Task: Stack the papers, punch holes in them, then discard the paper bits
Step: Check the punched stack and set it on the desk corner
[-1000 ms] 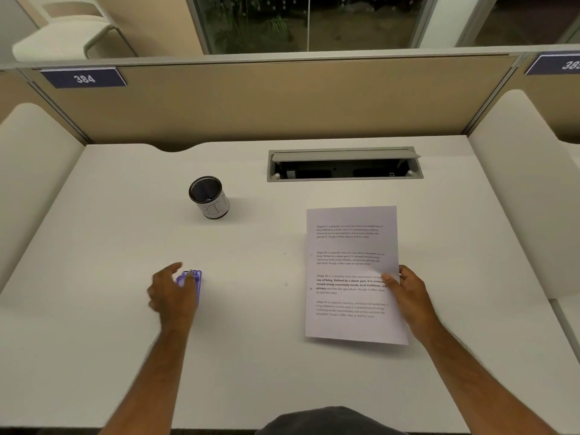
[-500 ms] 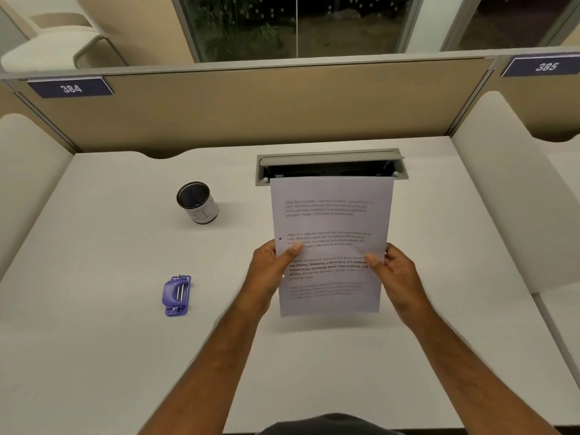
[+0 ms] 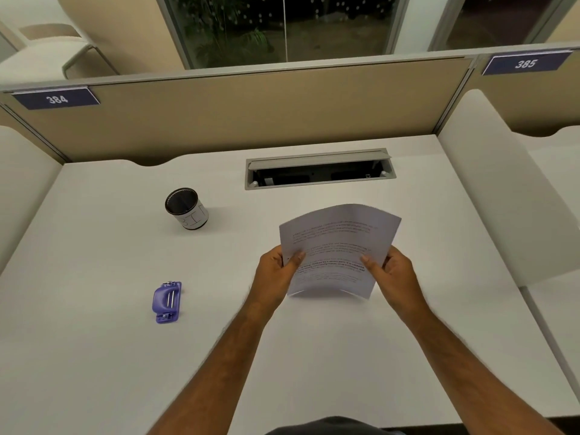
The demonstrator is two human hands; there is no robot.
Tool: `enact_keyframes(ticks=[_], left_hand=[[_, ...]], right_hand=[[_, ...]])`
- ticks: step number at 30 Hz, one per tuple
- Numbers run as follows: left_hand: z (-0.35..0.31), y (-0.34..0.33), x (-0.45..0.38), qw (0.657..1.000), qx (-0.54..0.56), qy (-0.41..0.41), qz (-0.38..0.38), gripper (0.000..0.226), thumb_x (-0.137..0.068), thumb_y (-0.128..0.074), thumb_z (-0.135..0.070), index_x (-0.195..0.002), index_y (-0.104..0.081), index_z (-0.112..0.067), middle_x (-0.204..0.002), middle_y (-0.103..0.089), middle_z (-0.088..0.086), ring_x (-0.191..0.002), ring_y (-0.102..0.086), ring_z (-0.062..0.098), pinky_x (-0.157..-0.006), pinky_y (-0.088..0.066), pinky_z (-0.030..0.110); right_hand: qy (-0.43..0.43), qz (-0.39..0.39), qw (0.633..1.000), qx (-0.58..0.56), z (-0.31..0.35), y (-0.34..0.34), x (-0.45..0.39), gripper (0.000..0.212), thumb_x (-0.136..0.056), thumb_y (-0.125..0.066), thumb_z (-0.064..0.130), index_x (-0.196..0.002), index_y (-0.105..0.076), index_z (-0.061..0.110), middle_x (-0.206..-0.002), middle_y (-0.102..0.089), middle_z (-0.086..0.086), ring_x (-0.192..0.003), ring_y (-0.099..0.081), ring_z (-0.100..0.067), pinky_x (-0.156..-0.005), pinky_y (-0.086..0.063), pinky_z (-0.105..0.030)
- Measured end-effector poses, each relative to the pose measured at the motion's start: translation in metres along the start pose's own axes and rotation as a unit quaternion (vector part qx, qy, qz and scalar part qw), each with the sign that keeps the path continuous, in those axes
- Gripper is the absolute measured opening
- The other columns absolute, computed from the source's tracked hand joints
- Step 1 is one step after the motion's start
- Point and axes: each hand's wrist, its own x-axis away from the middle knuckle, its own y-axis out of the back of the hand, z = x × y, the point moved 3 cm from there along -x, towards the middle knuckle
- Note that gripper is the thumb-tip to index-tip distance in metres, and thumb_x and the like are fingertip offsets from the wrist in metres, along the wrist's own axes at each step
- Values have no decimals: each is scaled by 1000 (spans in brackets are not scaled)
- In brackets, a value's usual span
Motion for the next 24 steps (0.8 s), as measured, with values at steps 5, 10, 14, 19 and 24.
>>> enact_keyframes(ticks=[5, 10, 14, 19, 24], left_hand=[[3, 0, -1, 1000, 0, -9, -9, 14, -99, -63, -41, -108, -72, -47, -107, -77, -19, -99, -72, 2, -74, -55, 12], [8, -2, -2, 1000, -21, -2, 8, 20, -103, -59, -33, -119, -70, -38, -112, -76, -19, -104, -70, 1, -80, -56, 13], [11, -1, -2, 1000, -25, 2, -1, 20, -104, -58, -31, -119, -71, -33, -109, -76, -20, -102, -70, 0, -79, -55, 11], [10, -1, -3, 999, -33, -8, 0, 20, -104, -58, -31, -120, -68, -37, -113, -75, -19, -105, -69, 1, -81, -56, 13], [16, -2, 0, 999, -43, -4, 8, 21, -104, -57, -30, -122, -68, -33, -113, -75, -19, -107, -70, 4, -83, -56, 15]], right_hand=[[3, -15, 1000, 16, -2, 2, 2, 25, -97, -66, 30, -100, -67, 55, -101, -74, 26, -92, -71, 2, -70, -53, -10], [-1, -14, 999, 35, -9, 3, 2, 23, -97, -67, 26, -105, -65, 48, -104, -73, 26, -98, -69, 1, -81, -56, -18], [-18, -10, 999, 40, -14, 2, 3, 25, -98, -65, 24, -105, -65, 48, -103, -73, 26, -99, -68, 5, -86, -55, -25], [-15, -17, 999, 35, -12, 1, 4, 27, -98, -66, 24, -104, -65, 50, -105, -72, 29, -99, -68, 5, -83, -52, -19], [-31, -20, 999, 20, -19, -1, 8, 22, -98, -66, 24, -104, -66, 46, -104, -73, 26, -97, -69, 3, -83, -53, -23]])
